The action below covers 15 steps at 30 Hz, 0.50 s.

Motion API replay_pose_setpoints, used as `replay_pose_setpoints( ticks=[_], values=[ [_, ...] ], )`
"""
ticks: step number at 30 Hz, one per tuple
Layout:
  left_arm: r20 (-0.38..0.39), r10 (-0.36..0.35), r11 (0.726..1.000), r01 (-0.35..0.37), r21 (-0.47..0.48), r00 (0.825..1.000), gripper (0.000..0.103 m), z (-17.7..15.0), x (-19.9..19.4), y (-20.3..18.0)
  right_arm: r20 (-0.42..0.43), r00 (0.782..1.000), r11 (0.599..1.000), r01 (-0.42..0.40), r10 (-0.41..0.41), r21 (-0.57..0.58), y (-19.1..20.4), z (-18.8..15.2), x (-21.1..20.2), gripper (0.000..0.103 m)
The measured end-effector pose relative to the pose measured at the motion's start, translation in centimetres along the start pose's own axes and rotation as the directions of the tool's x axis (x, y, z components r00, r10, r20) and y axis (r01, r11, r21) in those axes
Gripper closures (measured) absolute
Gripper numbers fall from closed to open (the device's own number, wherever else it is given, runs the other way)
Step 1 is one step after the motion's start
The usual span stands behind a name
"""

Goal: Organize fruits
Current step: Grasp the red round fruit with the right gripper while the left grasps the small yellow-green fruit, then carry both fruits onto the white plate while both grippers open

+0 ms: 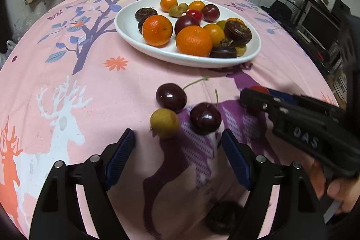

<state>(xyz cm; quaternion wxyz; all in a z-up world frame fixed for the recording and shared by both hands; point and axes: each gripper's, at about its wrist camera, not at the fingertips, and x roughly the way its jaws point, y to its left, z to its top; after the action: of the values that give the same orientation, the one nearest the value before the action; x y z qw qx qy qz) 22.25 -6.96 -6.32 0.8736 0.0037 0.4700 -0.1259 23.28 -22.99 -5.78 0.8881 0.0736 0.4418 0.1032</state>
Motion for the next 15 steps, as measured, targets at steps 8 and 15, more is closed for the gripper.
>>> replay_pose_setpoints(
  ticks=[8, 15],
  values=[
    [0.021, 0.09, 0.995, -0.089, -0.042, 0.996, 0.056, 0.7, 0.5, -1.3, 0.018, 0.999, 0.999, -0.032, 0.031, 0.022, -0.6, 0.3, -0.9, 0.073],
    [0.015, 0.013, 0.997, -0.012, -0.073, 1.0, 0.079, 0.1, -0.5, 1.1, 0.025, 0.999, 0.999, -0.038, 0.037, 0.019, -0.4, 0.3, -1.1, 0.073]
  ],
)
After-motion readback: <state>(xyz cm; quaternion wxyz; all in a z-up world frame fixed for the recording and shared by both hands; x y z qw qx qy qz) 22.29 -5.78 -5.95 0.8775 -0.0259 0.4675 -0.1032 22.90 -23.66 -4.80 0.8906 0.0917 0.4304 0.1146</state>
